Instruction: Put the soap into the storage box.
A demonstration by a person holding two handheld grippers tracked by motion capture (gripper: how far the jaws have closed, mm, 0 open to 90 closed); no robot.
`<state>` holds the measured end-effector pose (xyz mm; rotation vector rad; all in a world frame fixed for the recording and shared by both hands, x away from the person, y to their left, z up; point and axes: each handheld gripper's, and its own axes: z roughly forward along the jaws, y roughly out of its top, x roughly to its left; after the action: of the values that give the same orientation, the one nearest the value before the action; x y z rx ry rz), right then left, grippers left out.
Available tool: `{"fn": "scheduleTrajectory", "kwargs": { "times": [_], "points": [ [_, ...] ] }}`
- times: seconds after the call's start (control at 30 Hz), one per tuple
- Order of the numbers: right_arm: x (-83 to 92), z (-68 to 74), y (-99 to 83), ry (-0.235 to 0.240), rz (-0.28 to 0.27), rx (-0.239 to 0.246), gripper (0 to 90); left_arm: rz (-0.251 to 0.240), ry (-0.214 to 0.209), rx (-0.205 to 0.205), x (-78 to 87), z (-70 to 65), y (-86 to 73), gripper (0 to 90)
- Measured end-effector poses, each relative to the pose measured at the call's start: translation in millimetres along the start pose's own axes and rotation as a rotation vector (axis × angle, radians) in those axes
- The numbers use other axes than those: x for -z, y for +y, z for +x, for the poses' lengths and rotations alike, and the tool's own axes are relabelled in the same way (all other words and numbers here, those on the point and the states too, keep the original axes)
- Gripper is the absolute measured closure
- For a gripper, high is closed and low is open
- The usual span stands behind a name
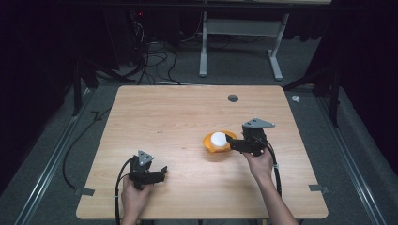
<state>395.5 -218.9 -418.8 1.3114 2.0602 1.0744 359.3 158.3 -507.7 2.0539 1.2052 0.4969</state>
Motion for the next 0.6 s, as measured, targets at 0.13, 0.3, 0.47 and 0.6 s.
{"fn": "scheduleTrajectory", "kwargs": {
  "times": [0.13,0.3,0.47,0.6],
  "points": [
    [4.1,-5.5,-5.1,-0.001,-0.007,-0.018,23.4,0.000,0.000,0.000,0.0,0.0,0.0,14.8],
    [10.0,-11.6,-9.2,-0.004,-0.022,-0.036,23.4,0.000,0.000,0.000,0.0,0.0,0.0,14.8],
    [14.7,-14.3,-11.3,-0.020,-0.023,-0.033,23.5,0.000,0.000,0.000,0.0,0.0,0.0,14.8],
    [18.2,-17.6,-14.4,-0.026,-0.028,-0.044,23.5,0.000,0.001,0.000,0.0,0.0,0.0,14.8]
  ]
}}
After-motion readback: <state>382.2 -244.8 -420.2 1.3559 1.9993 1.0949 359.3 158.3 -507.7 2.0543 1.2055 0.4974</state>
